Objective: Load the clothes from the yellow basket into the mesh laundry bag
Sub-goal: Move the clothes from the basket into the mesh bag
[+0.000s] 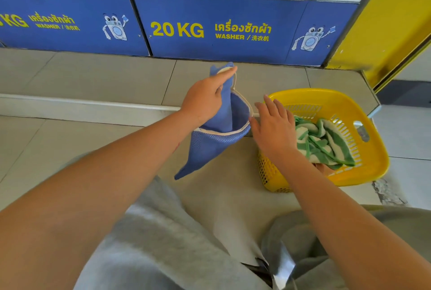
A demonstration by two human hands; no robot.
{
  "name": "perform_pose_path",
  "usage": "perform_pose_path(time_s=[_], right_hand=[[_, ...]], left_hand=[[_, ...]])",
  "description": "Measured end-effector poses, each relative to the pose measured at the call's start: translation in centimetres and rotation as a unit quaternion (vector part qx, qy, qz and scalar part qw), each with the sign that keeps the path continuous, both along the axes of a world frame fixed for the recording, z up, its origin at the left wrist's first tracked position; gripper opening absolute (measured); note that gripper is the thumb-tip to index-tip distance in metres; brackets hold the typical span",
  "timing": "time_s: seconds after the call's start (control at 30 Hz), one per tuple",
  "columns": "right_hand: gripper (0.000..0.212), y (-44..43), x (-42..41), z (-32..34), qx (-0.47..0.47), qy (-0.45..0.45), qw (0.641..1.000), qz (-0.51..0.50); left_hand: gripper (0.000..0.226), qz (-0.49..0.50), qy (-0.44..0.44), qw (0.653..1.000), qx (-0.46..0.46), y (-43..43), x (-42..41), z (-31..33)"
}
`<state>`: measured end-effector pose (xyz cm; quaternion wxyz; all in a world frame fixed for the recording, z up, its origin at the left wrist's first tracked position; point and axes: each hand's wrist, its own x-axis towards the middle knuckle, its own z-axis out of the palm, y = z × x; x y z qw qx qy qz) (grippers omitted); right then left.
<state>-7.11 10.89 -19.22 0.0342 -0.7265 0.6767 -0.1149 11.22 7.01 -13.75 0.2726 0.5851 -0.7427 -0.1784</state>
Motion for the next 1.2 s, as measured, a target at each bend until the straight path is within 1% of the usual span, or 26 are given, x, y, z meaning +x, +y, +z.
perform_pose_path(time_s=[0.13, 0.27, 0.43, 0.5, 0.57, 0.63, 0.67, 0.73, 0.77, 0.8, 0.83, 0.87, 0.93, 0.97, 1.03, 1.1, 1.2], right_hand=[[0.049, 0.5, -3.3, -0.7, 0.019, -0.019, 0.996, -0.082], [0.055, 0.7, -6.2, -2.6, 0.083, -0.021, 0.986, -0.141], [0.082, 0.4, -8.9, -4.7, 0.195, 0.024, 0.966, -0.168], [0.089, 0.1, -9.6, -5.4, 0.228, 0.038, 0.957, -0.175], [0.091, -0.3, -10.1, -6.2, 0.256, 0.061, 0.945, -0.193], [0.084, -0.9, -10.3, -6.9, 0.262, 0.097, 0.935, -0.218], [0.073, -1.1, -10.4, -7.2, 0.257, 0.119, 0.932, -0.224], [0.042, -1.5, -10.5, -7.3, 0.233, 0.162, 0.936, -0.207], [0.030, -1.7, -10.5, -7.2, 0.214, 0.172, 0.942, -0.194], [0.026, -1.9, -10.4, -7.0, 0.187, 0.169, 0.950, -0.186], [0.025, -2.0, -10.3, -6.7, 0.150, 0.153, 0.960, -0.180], [0.027, -2.2, -10.2, -6.3, 0.103, 0.118, 0.972, -0.176], [0.034, -2.6, -9.5, -5.1, -0.002, 0.007, 0.988, -0.157], [0.034, -2.8, -9.0, -4.2, -0.050, -0.048, 0.988, -0.137], [0.024, -2.8, -7.6, -1.9, -0.131, -0.132, 0.978, -0.089], [0.019, -2.4, -5.8, 0.8, -0.167, -0.199, 0.964, -0.061], [0.019, -1.9, -2.9, 3.7, -0.167, -0.265, 0.949, -0.026]], left_hand=[[0.054, -0.009, -0.005, 1.000, 0.018, 0.0, -2.1, -1.0], [0.051, -0.011, -0.026, 0.999, 0.042, -1.0, -3.8, -2.2], [0.057, -0.055, -0.049, 0.997, 0.036, -2.9, -5.8, -2.5], [0.058, -0.063, -0.062, 0.996, 0.033, -3.3, -5.7, -2.8], [0.058, -0.072, -0.068, 0.995, 0.030, -3.5, -5.5, -3.0], [0.058, -0.079, -0.059, 0.995, 0.024, -3.6, -5.3, -3.1], [0.058, -0.082, -0.051, 0.995, 0.023, -3.5, -5.1, -3.2], [0.058, -0.083, -0.032, 0.996, 0.024, -3.4, -4.5, -3.4], [0.057, -0.082, -0.022, 0.996, 0.023, -3.4, -4.2, -3.4], [0.056, -0.079, -0.013, 0.996, 0.023, -3.4, -3.8, -3.4], [0.056, -0.076, -0.004, 0.997, 0.026, -3.4, -3.4, -3.4], [0.055, -0.072, 0.005, 0.997, 0.030, -3.4, -3.0, -3.4], [0.054, -0.064, 0.024, 0.997, 0.037, -3.3, -2.2, -3.3], [0.052, -0.058, 0.034, 0.997, 0.040, -3.3, -1.9, -3.3], [0.051, -0.044, 0.057, 0.996, 0.047, -3.2, -1.5, -3.3], [0.049, -0.027, 0.084, 0.994, 0.058, -3.4, -1.2, -3.5], [0.048, -0.017, 0.161, 0.982, 0.098, -3.7, -0.9, -3.6]])
